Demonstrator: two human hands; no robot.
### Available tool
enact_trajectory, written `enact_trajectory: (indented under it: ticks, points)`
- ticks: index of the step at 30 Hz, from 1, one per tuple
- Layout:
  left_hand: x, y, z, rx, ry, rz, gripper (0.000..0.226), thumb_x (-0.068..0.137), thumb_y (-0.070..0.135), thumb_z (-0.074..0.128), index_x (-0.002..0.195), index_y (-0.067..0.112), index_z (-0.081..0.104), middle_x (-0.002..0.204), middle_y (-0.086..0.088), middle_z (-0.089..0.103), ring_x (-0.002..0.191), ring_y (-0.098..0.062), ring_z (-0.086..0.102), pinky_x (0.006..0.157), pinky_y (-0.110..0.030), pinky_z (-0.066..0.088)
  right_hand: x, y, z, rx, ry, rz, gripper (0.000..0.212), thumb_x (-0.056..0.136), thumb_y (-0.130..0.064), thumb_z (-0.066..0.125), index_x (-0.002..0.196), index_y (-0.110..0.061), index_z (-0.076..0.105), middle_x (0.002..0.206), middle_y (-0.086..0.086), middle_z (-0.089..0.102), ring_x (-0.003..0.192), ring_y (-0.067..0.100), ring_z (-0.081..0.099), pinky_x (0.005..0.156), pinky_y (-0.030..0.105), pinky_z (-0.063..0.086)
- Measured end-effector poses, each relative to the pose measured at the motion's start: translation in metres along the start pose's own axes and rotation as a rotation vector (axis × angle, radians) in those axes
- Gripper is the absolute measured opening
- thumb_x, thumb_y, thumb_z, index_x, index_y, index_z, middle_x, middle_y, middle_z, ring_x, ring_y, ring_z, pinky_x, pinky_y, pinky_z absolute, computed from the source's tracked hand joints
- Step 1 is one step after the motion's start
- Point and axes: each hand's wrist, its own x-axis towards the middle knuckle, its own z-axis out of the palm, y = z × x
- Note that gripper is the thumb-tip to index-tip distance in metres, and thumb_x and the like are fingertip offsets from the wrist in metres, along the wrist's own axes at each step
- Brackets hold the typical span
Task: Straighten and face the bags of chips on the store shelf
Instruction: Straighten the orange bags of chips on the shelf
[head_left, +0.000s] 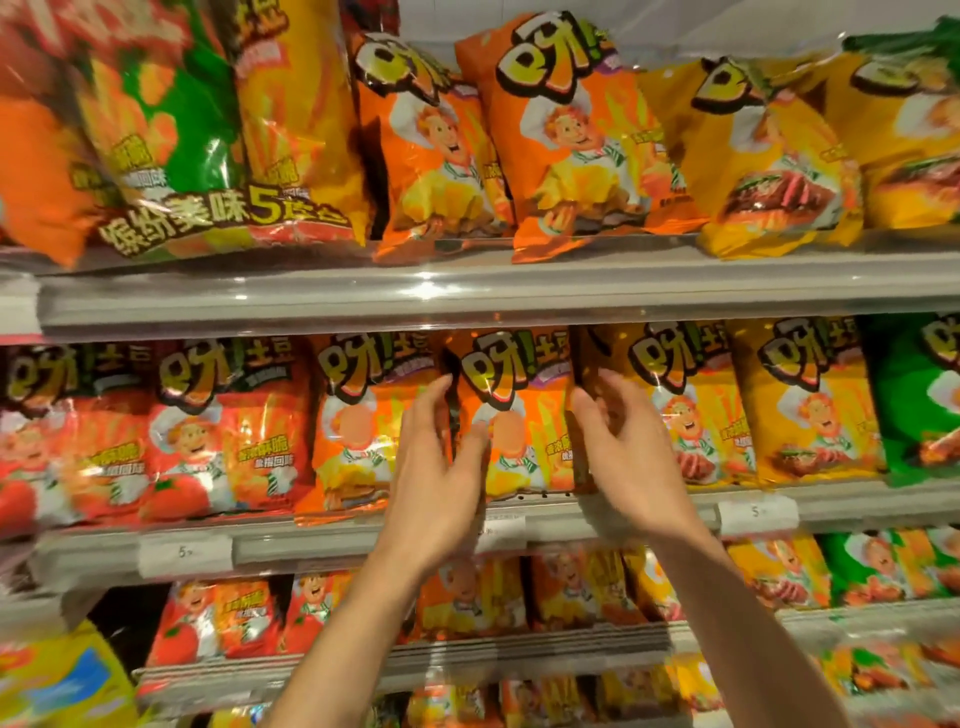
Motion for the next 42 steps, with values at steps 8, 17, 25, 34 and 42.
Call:
enact_trajectory:
  ticks: [8, 17, 25, 34, 42]
  points:
    - [0.048, 0.021, 0.050, 0.032, 0.075, -0.159, 0.082, 0.102, 0.046, 0.049, 0.160, 0.010, 0.004, 0.162, -0.014, 0.029, 0.148, -0.029, 0.029, 0.117, -0.032, 0.022, 0.061, -0.004, 0.035, 0.305, -0.048, 0.200, 0.046, 0.094, -0.045, 0.061, 0.131, -0.017, 0.057, 0.124, 0.005, 0.066, 0.113, 0.025, 0.062, 0.093, 0.032, 0.047]
    - [0.073, 0.001, 0.062, -0.035, 0.190, -0.133, 0.053, 0.101, 0.054, 0.040, 0.145, 0.023, 0.037, 0.093, 0.020, 0.053, 0.087, -0.011, 0.056, 0.086, -0.031, 0.037, 0.067, 0.022, 0.029, 0.425, -0.028, 0.133, 0.052, 0.096, -0.056, 0.051, 0.141, -0.030, 0.049, 0.128, -0.010, 0.062, 0.116, 0.013, 0.056, 0.089, 0.027, 0.040]
    - [0.081, -0.005, 0.069, -0.088, 0.268, -0.204, 0.049, 0.102, 0.052, 0.043, 0.137, 0.018, 0.048, 0.101, 0.011, 0.058, 0.101, -0.020, 0.053, 0.087, -0.031, 0.036, 0.070, 0.022, 0.034, 0.278, -0.046, 0.166, 0.054, 0.099, -0.062, 0.034, 0.145, -0.034, 0.040, 0.141, 0.001, 0.053, 0.124, 0.026, 0.050, 0.093, 0.032, 0.031]
    - [0.076, -0.017, 0.063, -0.040, 0.045, -0.236, 0.074, 0.093, 0.074, 0.035, 0.152, 0.029, 0.028, 0.120, 0.009, 0.050, 0.117, -0.020, 0.049, 0.096, -0.033, 0.032, 0.057, 0.020, 0.031, 0.070, -0.195, 0.167, 0.070, 0.098, -0.066, 0.027, 0.152, -0.022, 0.026, 0.145, 0.015, 0.049, 0.124, 0.031, 0.049, 0.090, 0.030, 0.028]
    - [0.075, -0.014, 0.068, 0.019, 0.087, -0.258, 0.087, 0.091, 0.078, 0.032, 0.157, 0.024, 0.018, 0.128, -0.003, 0.058, 0.110, -0.028, 0.056, 0.089, -0.031, 0.034, 0.048, 0.013, 0.036, 0.026, -0.054, 0.168, 0.061, 0.103, -0.051, 0.031, 0.149, -0.011, 0.031, 0.147, 0.021, 0.046, 0.134, 0.037, 0.044, 0.101, 0.038, 0.035]
